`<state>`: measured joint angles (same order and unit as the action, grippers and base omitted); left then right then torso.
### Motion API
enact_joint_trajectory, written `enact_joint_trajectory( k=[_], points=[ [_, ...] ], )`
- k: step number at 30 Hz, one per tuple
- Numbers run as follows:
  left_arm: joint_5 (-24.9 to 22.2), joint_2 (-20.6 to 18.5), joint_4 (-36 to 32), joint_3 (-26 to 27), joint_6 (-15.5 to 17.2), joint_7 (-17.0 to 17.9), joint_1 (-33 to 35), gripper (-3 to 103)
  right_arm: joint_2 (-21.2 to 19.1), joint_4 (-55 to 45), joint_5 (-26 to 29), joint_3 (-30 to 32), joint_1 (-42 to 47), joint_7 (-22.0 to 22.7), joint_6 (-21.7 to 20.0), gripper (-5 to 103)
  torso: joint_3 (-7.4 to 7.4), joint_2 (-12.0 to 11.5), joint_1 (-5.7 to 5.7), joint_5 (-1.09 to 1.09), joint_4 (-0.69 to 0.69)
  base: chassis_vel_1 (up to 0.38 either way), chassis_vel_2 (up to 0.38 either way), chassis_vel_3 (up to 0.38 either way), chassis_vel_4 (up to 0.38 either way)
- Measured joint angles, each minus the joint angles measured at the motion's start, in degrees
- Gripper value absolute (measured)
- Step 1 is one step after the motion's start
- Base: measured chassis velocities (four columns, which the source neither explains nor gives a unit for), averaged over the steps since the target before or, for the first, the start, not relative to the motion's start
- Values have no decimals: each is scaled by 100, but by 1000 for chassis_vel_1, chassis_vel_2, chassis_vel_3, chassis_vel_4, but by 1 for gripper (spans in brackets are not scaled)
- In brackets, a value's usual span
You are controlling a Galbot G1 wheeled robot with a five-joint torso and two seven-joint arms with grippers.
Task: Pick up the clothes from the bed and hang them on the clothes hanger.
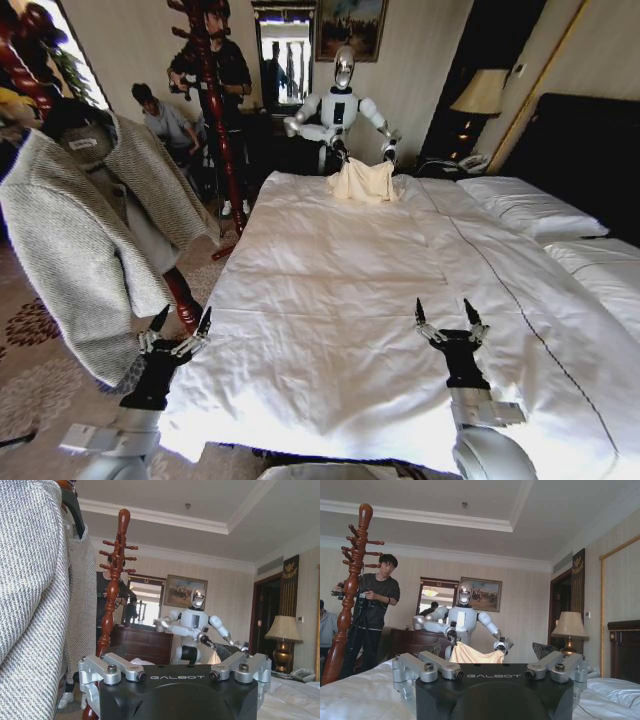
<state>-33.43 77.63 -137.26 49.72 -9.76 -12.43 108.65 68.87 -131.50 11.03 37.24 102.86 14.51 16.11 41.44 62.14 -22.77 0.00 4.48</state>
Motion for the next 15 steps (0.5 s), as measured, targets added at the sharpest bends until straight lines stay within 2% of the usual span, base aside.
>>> enact_joint_trajectory(
  k=[15],
  points=[
    [-28, -22, -1, 4, 29, 16, -18, 100, -12, -16, 5, 0, -2, -10, -11, 100, 0, 0, 0, 0, 0, 0, 0, 0, 0]
  ],
)
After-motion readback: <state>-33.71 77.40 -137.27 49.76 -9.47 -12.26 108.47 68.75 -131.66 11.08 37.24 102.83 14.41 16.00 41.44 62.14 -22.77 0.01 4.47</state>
